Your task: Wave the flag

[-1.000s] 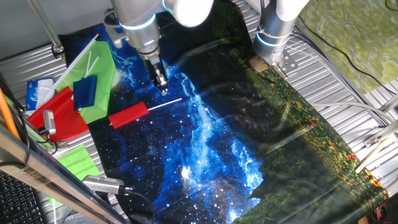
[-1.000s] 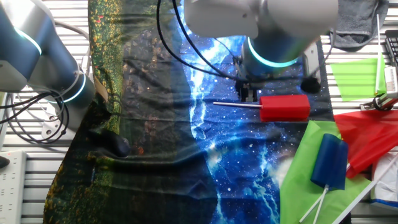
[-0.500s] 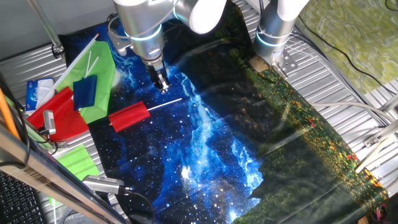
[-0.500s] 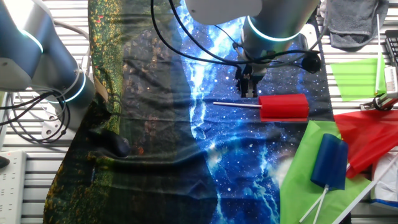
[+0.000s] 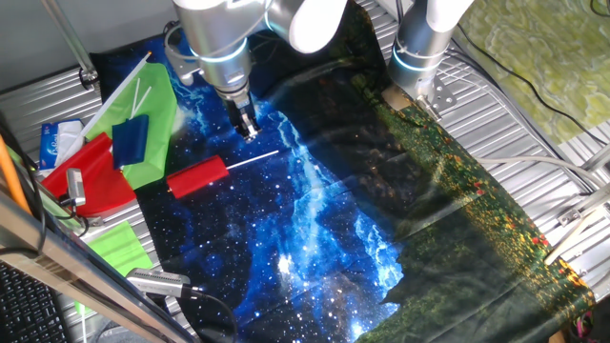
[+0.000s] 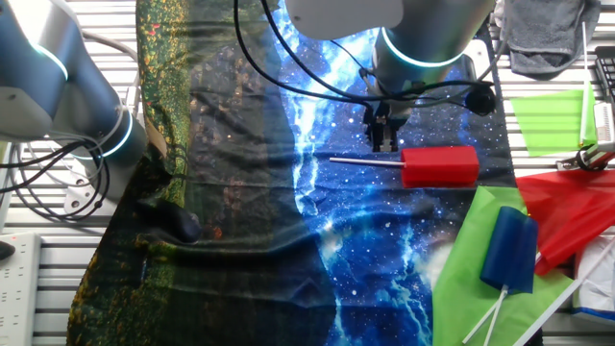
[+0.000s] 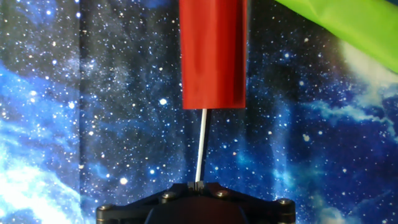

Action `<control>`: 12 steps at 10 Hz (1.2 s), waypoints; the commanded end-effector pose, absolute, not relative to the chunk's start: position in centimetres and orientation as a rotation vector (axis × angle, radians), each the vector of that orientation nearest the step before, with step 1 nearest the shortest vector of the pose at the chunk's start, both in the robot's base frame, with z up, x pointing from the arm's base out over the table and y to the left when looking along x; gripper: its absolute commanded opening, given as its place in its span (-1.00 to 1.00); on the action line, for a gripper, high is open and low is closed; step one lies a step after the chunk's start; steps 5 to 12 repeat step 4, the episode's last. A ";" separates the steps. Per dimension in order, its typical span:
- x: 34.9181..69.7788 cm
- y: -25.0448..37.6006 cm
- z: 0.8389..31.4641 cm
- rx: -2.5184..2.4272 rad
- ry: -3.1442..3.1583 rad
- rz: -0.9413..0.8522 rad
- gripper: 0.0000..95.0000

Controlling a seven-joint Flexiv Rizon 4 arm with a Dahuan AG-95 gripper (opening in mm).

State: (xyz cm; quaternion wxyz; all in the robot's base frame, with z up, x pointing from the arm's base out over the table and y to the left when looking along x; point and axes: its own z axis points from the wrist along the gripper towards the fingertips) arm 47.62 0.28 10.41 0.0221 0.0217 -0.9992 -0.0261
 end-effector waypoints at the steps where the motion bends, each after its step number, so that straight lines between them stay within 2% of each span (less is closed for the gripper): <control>1: 47.7 0.4 10.4 0.069 -3.097 -0.094 -1.00; 12: 47.7 0.4 10.5 0.082 -3.089 -0.130 -1.00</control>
